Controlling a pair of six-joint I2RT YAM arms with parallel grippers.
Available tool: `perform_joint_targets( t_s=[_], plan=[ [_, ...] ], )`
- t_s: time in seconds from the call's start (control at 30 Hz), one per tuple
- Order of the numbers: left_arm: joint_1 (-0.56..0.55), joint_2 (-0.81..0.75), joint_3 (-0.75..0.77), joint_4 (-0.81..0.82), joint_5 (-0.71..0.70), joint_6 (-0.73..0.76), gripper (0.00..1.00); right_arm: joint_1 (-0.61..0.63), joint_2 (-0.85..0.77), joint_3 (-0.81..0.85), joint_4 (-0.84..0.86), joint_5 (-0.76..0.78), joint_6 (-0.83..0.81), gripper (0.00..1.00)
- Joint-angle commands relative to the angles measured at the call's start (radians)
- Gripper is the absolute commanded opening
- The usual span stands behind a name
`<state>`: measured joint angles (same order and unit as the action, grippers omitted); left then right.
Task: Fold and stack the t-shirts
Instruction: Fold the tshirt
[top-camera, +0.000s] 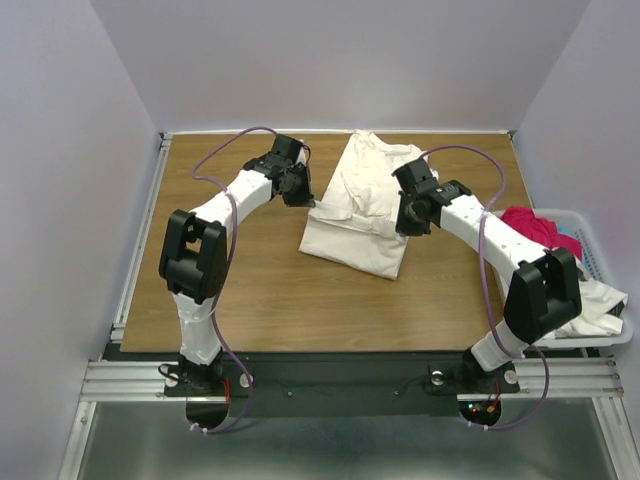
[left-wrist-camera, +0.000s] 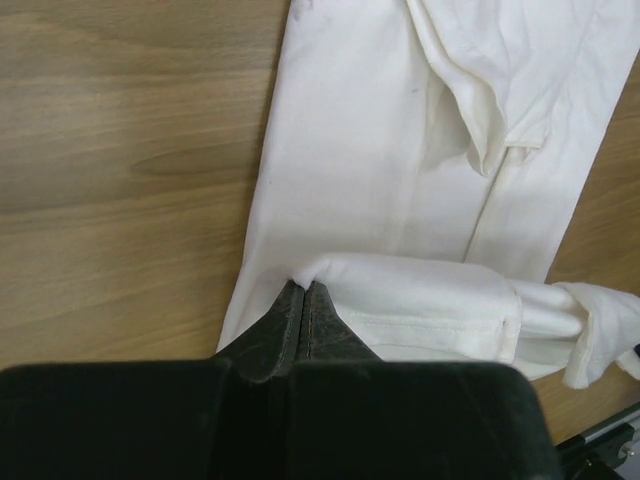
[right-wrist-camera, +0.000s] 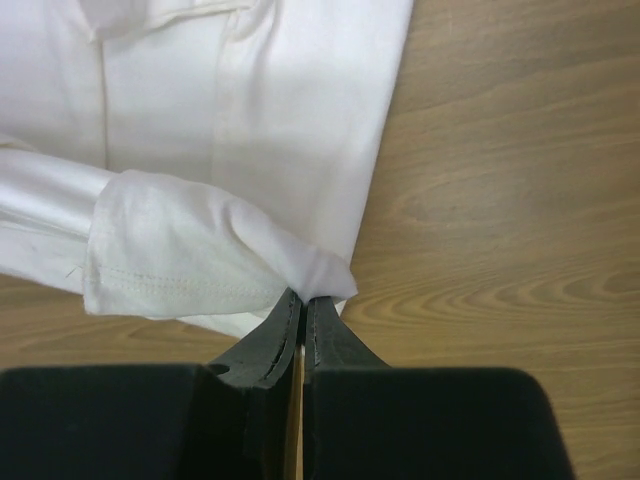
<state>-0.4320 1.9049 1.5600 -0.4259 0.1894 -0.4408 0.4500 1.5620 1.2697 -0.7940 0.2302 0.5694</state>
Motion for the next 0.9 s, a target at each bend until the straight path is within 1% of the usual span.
perform_joint_targets(
  t_s=[0.0, 0.17, 0.23, 0.37, 0.5, 0.87],
  plan=[
    [0.038, 0.037, 0.055, 0.061, 0.054, 0.033, 0.00, -0.036, 0.047, 0.080, 0.010, 0.090, -0.081, 0.00],
    [0.038, 0.069, 0.058, 0.136, 0.087, 0.027, 0.00, -0.069, 0.092, 0.112, 0.029, 0.129, -0.108, 0.01],
    [0.038, 0.075, 0.057, 0.154, 0.097, 0.025, 0.00, -0.083, 0.102, 0.106, 0.062, 0.130, -0.117, 0.00],
    [0.036, 0.103, 0.058, 0.191, 0.110, 0.028, 0.00, -0.093, 0.153, 0.094, 0.078, 0.130, -0.108, 0.01],
    [0.035, 0.118, 0.055, 0.223, 0.111, 0.034, 0.00, -0.094, 0.184, 0.082, 0.114, 0.159, -0.092, 0.01],
    [0.030, 0.112, 0.014, 0.305, 0.143, 0.042, 0.00, -0.106, 0.179, 0.072, 0.142, 0.236, -0.045, 0.01]
  ],
)
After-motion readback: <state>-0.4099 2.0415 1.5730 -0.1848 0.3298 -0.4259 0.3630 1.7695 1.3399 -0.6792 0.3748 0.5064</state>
